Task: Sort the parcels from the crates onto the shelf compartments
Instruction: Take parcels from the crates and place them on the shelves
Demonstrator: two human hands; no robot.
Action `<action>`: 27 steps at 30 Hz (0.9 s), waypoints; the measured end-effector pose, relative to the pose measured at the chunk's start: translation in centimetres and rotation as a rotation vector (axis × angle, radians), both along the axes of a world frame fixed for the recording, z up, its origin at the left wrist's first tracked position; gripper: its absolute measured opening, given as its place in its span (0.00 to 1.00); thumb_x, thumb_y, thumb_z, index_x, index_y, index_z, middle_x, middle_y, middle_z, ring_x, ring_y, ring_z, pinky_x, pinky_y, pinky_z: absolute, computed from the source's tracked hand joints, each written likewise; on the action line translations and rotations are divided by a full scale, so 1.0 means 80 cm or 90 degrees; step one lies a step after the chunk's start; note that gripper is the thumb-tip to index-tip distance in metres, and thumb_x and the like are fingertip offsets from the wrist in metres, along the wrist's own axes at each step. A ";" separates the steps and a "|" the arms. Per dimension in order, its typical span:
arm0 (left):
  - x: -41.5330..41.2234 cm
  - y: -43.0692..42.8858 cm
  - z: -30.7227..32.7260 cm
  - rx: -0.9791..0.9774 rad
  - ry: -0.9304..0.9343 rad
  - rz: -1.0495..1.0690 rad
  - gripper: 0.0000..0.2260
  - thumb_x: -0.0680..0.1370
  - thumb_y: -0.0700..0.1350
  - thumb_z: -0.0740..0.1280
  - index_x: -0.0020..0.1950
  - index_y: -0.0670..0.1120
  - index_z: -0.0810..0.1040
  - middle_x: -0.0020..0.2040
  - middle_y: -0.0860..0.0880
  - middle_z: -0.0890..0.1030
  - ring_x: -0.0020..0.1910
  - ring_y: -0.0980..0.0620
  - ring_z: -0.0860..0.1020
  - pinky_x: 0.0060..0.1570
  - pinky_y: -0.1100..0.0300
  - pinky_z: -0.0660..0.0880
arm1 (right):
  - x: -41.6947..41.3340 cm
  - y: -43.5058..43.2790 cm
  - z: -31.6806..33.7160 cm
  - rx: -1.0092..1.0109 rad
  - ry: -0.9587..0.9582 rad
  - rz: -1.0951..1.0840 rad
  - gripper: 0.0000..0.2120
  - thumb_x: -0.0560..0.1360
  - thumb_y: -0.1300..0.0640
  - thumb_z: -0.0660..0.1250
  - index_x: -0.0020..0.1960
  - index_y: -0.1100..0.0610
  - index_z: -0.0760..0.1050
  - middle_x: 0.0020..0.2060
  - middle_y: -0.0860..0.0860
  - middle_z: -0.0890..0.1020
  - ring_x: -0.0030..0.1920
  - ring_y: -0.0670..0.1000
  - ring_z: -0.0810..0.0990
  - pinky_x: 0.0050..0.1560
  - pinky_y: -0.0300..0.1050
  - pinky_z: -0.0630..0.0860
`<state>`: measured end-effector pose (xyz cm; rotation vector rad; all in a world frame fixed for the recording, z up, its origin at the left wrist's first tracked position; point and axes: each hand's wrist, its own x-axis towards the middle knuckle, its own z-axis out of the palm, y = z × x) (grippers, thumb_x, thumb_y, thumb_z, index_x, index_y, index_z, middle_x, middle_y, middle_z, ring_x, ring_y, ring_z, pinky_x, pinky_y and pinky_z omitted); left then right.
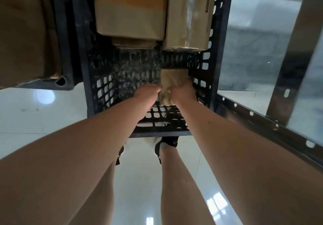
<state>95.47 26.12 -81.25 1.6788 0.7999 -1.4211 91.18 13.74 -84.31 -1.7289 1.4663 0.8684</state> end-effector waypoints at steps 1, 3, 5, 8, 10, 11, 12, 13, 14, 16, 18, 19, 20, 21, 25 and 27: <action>0.000 -0.003 -0.001 -0.001 -0.005 -0.004 0.16 0.86 0.49 0.64 0.72 0.47 0.78 0.67 0.46 0.80 0.59 0.49 0.80 0.66 0.48 0.78 | 0.004 0.005 -0.004 -0.009 -0.010 -0.013 0.37 0.75 0.55 0.72 0.80 0.52 0.62 0.65 0.55 0.78 0.49 0.55 0.81 0.42 0.47 0.77; 0.001 -0.010 -0.005 0.005 -0.016 -0.010 0.17 0.87 0.49 0.62 0.75 0.49 0.76 0.67 0.46 0.80 0.61 0.48 0.80 0.66 0.48 0.79 | 0.008 0.013 -0.010 -0.021 -0.016 -0.040 0.43 0.71 0.53 0.72 0.82 0.52 0.58 0.68 0.57 0.77 0.57 0.61 0.83 0.53 0.55 0.84; 0.007 -0.014 -0.007 0.012 -0.021 -0.030 0.18 0.88 0.48 0.60 0.77 0.48 0.73 0.68 0.45 0.78 0.65 0.45 0.79 0.68 0.47 0.77 | 0.012 0.013 -0.017 -0.027 -0.011 -0.069 0.45 0.69 0.51 0.72 0.82 0.54 0.57 0.70 0.57 0.75 0.62 0.63 0.81 0.59 0.60 0.83; 0.013 -0.016 -0.025 0.009 -0.029 -0.033 0.21 0.88 0.51 0.59 0.79 0.44 0.71 0.72 0.41 0.76 0.71 0.41 0.76 0.72 0.44 0.73 | 0.013 0.013 -0.021 -0.004 0.025 -0.071 0.39 0.72 0.50 0.73 0.79 0.55 0.63 0.70 0.57 0.75 0.65 0.62 0.79 0.63 0.59 0.80; 0.016 -0.014 -0.032 0.015 -0.018 -0.026 0.24 0.87 0.56 0.60 0.80 0.45 0.69 0.74 0.42 0.75 0.72 0.41 0.74 0.74 0.43 0.71 | 0.012 0.012 -0.027 0.032 0.012 -0.080 0.35 0.74 0.53 0.75 0.77 0.55 0.67 0.67 0.56 0.77 0.60 0.59 0.80 0.57 0.51 0.80; 0.016 -0.011 -0.035 0.017 -0.015 -0.024 0.26 0.86 0.58 0.60 0.80 0.45 0.69 0.75 0.42 0.74 0.73 0.41 0.73 0.74 0.42 0.70 | 0.010 0.012 -0.033 0.051 -0.002 -0.085 0.34 0.75 0.54 0.75 0.77 0.56 0.67 0.66 0.56 0.78 0.57 0.58 0.80 0.52 0.48 0.77; 0.015 -0.008 -0.037 0.013 -0.013 -0.019 0.27 0.86 0.60 0.60 0.80 0.45 0.69 0.76 0.43 0.73 0.74 0.41 0.72 0.75 0.42 0.69 | 0.007 0.012 -0.036 0.065 -0.015 -0.087 0.33 0.75 0.55 0.76 0.77 0.56 0.67 0.65 0.56 0.79 0.55 0.57 0.80 0.50 0.46 0.74; 0.014 -0.006 -0.039 0.005 -0.012 -0.016 0.28 0.86 0.61 0.60 0.80 0.46 0.68 0.77 0.43 0.72 0.75 0.42 0.72 0.75 0.42 0.69 | 0.005 0.011 -0.039 0.072 -0.027 -0.091 0.33 0.76 0.56 0.76 0.77 0.57 0.67 0.65 0.55 0.80 0.55 0.57 0.80 0.50 0.46 0.73; 0.012 -0.004 -0.040 -0.006 -0.008 -0.013 0.28 0.85 0.62 0.60 0.81 0.47 0.68 0.78 0.44 0.72 0.75 0.42 0.71 0.75 0.41 0.68 | 0.003 0.010 -0.038 0.075 -0.035 -0.091 0.34 0.75 0.56 0.76 0.77 0.57 0.67 0.65 0.55 0.81 0.56 0.57 0.80 0.52 0.47 0.73; 0.010 0.002 -0.036 -0.023 -0.012 -0.005 0.27 0.84 0.61 0.62 0.80 0.49 0.69 0.77 0.45 0.74 0.74 0.42 0.73 0.74 0.41 0.70 | 0.001 0.009 -0.032 0.082 -0.053 -0.103 0.33 0.76 0.55 0.76 0.77 0.57 0.67 0.63 0.55 0.81 0.58 0.57 0.80 0.54 0.48 0.75; 0.007 0.011 -0.023 -0.015 -0.034 0.004 0.22 0.85 0.57 0.62 0.77 0.49 0.73 0.70 0.47 0.79 0.66 0.45 0.78 0.69 0.46 0.75 | 0.000 0.010 -0.016 0.084 -0.072 -0.103 0.29 0.77 0.54 0.74 0.75 0.57 0.70 0.62 0.54 0.82 0.57 0.56 0.80 0.55 0.48 0.76; 0.007 0.015 -0.010 -0.009 -0.048 0.013 0.18 0.86 0.55 0.62 0.73 0.49 0.75 0.63 0.49 0.81 0.60 0.49 0.80 0.64 0.52 0.77 | -0.002 0.010 -0.006 0.080 -0.079 -0.096 0.27 0.78 0.54 0.74 0.75 0.56 0.72 0.61 0.53 0.82 0.57 0.55 0.81 0.56 0.49 0.77; 0.008 0.019 0.007 -0.006 -0.058 0.016 0.14 0.87 0.52 0.62 0.70 0.49 0.76 0.56 0.52 0.81 0.53 0.52 0.80 0.56 0.58 0.78 | -0.003 0.012 0.008 0.080 -0.089 -0.091 0.26 0.77 0.53 0.73 0.73 0.55 0.74 0.60 0.52 0.83 0.57 0.55 0.82 0.58 0.50 0.79; 0.008 0.024 0.022 0.000 -0.067 0.010 0.11 0.87 0.51 0.62 0.68 0.51 0.75 0.51 0.55 0.79 0.48 0.55 0.79 0.49 0.64 0.76 | -0.004 0.014 0.023 0.082 -0.100 -0.087 0.25 0.76 0.53 0.73 0.72 0.53 0.75 0.59 0.51 0.84 0.56 0.54 0.83 0.59 0.52 0.81; 0.008 0.052 0.088 -0.023 -0.099 0.025 0.17 0.86 0.48 0.64 0.76 0.49 0.73 0.64 0.53 0.80 0.55 0.54 0.78 0.52 0.61 0.74 | -0.003 0.033 0.100 0.078 -0.147 -0.031 0.19 0.77 0.50 0.72 0.67 0.51 0.80 0.53 0.48 0.85 0.48 0.50 0.84 0.50 0.49 0.82; 0.011 0.065 0.128 -0.028 -0.122 0.042 0.16 0.86 0.48 0.65 0.73 0.47 0.76 0.63 0.52 0.81 0.57 0.53 0.79 0.49 0.63 0.73 | 0.004 0.037 0.144 0.072 -0.175 -0.008 0.17 0.79 0.48 0.71 0.65 0.52 0.80 0.48 0.48 0.84 0.42 0.47 0.82 0.39 0.44 0.77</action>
